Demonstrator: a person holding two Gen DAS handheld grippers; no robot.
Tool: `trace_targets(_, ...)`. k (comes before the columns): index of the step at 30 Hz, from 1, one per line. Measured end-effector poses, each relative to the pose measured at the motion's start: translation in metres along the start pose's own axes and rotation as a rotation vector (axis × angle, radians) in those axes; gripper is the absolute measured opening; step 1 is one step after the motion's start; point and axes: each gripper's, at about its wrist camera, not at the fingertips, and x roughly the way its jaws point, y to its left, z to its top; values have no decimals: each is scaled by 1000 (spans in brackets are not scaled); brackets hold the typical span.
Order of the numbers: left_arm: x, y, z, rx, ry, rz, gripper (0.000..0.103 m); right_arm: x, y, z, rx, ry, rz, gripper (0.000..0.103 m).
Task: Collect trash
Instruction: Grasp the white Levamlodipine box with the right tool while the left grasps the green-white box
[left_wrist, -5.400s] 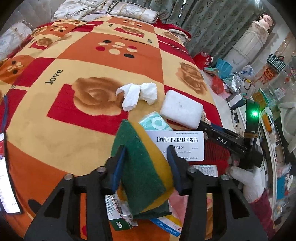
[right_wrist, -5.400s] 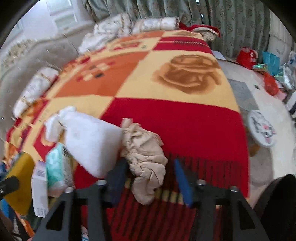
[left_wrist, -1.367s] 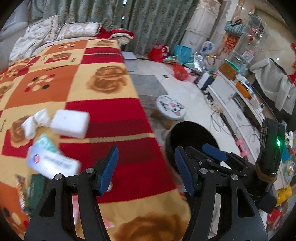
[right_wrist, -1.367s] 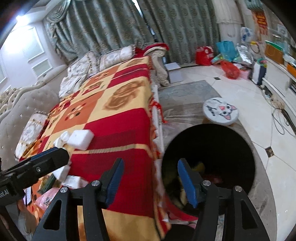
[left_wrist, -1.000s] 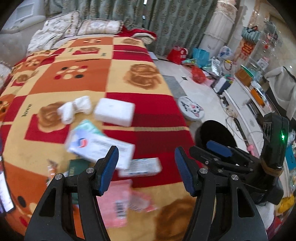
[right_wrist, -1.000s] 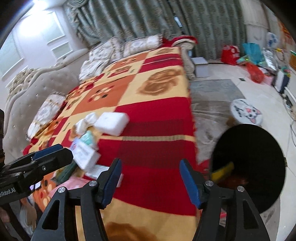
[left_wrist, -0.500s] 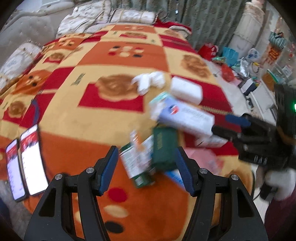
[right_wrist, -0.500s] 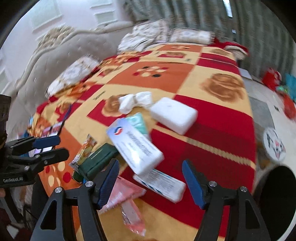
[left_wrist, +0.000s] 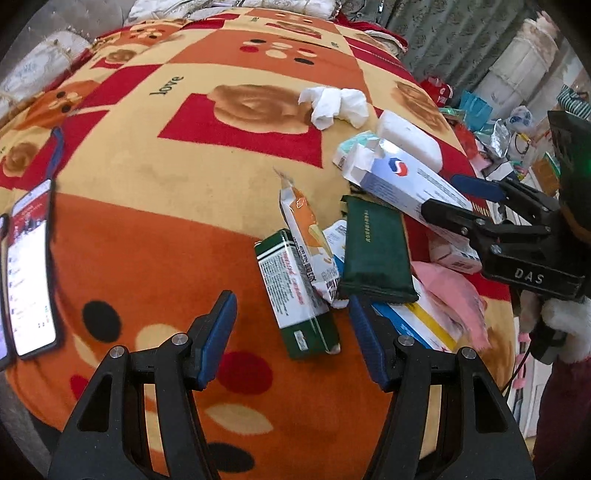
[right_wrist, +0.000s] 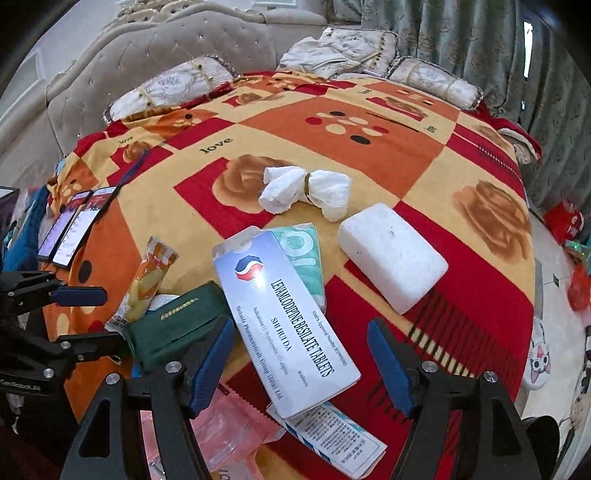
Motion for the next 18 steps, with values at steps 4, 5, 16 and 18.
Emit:
trace_targets(4,1,5,1,11,29,-26,62,7,5,1,-15,15,0,72)
trace_targets(5,1,5,0,24,26,-8,62,9,7,2,-19,19,-1,72)
trace_targets(16,6,7,14,49,0,-12,25,7,7,1,45,-13,0,48)
trace_targets(18,0,10,15,46,-14,-9,23,-4,7,-1,49,-45,0,48)
